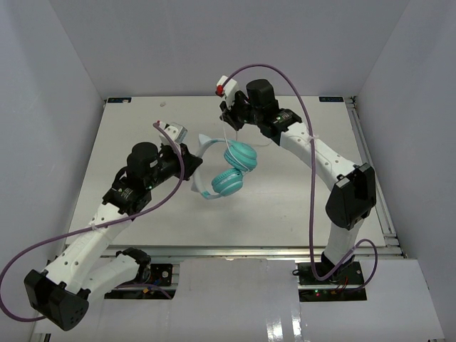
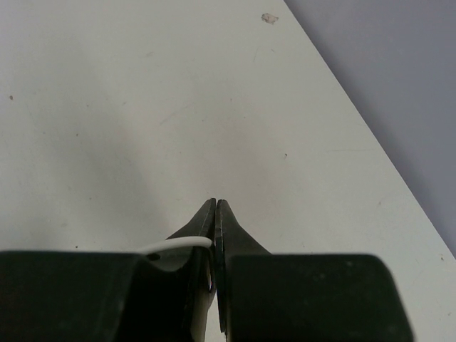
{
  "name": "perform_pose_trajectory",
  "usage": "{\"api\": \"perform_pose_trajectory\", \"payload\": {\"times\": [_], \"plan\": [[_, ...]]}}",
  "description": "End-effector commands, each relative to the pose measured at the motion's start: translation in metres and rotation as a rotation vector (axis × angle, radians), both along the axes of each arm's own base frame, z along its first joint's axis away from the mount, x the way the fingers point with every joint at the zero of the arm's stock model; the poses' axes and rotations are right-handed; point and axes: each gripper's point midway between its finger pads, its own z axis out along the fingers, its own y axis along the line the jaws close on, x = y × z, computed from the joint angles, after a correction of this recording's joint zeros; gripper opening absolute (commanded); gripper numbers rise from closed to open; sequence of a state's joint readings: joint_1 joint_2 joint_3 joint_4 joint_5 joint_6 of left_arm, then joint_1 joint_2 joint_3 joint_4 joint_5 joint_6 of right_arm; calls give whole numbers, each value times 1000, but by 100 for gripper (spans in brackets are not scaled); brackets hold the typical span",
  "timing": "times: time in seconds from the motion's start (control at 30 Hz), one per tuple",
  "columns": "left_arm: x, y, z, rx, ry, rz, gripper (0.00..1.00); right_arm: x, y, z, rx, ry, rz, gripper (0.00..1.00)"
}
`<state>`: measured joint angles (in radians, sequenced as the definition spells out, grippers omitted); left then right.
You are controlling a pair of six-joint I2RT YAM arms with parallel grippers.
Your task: Wrap the headphones
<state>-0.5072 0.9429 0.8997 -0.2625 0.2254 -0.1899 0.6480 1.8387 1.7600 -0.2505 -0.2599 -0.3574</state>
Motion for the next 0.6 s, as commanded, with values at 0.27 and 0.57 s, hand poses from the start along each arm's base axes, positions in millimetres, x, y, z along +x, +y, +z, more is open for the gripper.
{"api": "perform_pose_trajectory", "payload": {"times": [0.27, 0.57], "plan": [[-17, -6, 65, -166, -135, -34, 0, -11, -15, 39, 214, 34, 4, 8], [-16, -10, 85, -252, -167, -30, 0, -47, -11, 34, 296, 155, 224, 12]]}}
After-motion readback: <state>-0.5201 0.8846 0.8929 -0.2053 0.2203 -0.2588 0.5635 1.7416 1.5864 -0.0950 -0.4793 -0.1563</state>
